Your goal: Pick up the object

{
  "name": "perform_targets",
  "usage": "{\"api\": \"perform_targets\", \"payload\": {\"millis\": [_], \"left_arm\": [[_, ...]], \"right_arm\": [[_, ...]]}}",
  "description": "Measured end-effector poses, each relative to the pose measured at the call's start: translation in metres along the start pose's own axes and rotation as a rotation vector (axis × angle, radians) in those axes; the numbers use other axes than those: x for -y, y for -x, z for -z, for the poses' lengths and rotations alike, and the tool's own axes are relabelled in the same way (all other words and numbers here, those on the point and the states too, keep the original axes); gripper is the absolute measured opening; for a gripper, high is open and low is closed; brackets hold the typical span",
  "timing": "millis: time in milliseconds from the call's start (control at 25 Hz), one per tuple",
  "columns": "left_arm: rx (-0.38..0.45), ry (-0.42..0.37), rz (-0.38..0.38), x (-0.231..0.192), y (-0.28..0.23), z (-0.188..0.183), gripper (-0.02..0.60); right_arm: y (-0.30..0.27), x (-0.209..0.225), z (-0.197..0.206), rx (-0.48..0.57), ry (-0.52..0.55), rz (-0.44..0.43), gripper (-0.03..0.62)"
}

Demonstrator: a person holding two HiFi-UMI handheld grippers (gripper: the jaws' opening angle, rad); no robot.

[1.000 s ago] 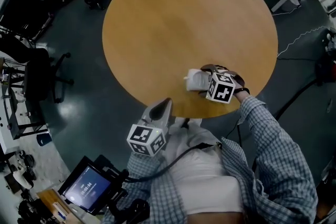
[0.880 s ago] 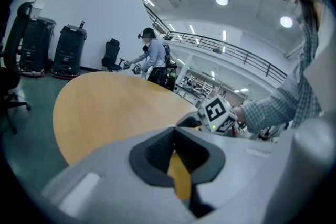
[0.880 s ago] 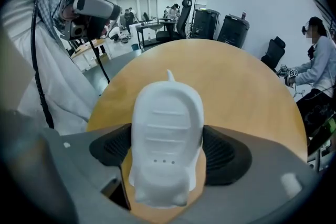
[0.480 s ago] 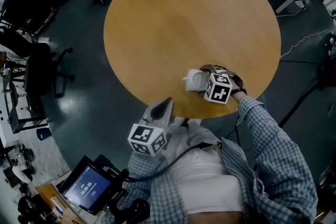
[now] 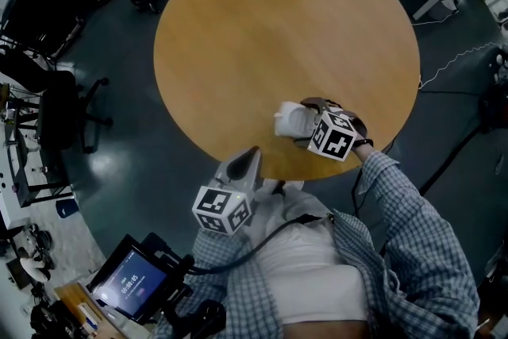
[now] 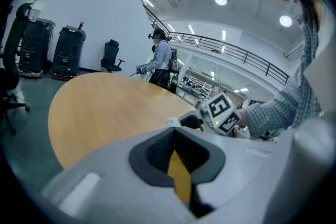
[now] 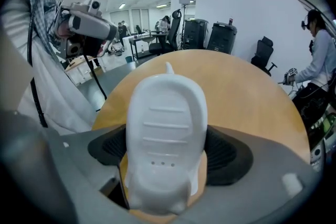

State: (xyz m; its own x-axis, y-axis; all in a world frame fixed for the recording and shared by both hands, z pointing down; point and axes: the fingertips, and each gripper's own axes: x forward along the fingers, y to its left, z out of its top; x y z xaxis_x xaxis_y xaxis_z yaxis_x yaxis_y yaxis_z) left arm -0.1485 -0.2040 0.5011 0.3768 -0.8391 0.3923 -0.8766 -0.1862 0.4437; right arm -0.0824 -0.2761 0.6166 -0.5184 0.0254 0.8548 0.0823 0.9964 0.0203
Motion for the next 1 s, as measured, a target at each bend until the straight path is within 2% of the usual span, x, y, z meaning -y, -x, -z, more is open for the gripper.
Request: {"api": "perform_targets", "payload": {"millis": [240, 520, 760, 1000], "left_arm": [[0.016, -0.04, 0.055, 0.01, -0.007, -0.018, 0.0], [0.043, -0.109, 0.117, 0.029, -0.023, -0.041, 0.0], [0.065, -0.138, 0.146, 0.046, -0.035, -0.05, 0.0], [0.07, -0.143, 0.159, 0.049, -0.035, -0.06, 0.0]], "right_arm": [[0.05, 0.021, -0.032, 0.187, -0.14, 0.13, 0.446], [0.129, 0.045, -0.053, 0.571, -0.458, 0.252, 0.446], [0.19, 0.052, -0.052, 0.94, -0.772, 0.258, 0.446], [0.225, 0.058, -0.046, 1.25, -1.048, 0.214, 0.446]]}}
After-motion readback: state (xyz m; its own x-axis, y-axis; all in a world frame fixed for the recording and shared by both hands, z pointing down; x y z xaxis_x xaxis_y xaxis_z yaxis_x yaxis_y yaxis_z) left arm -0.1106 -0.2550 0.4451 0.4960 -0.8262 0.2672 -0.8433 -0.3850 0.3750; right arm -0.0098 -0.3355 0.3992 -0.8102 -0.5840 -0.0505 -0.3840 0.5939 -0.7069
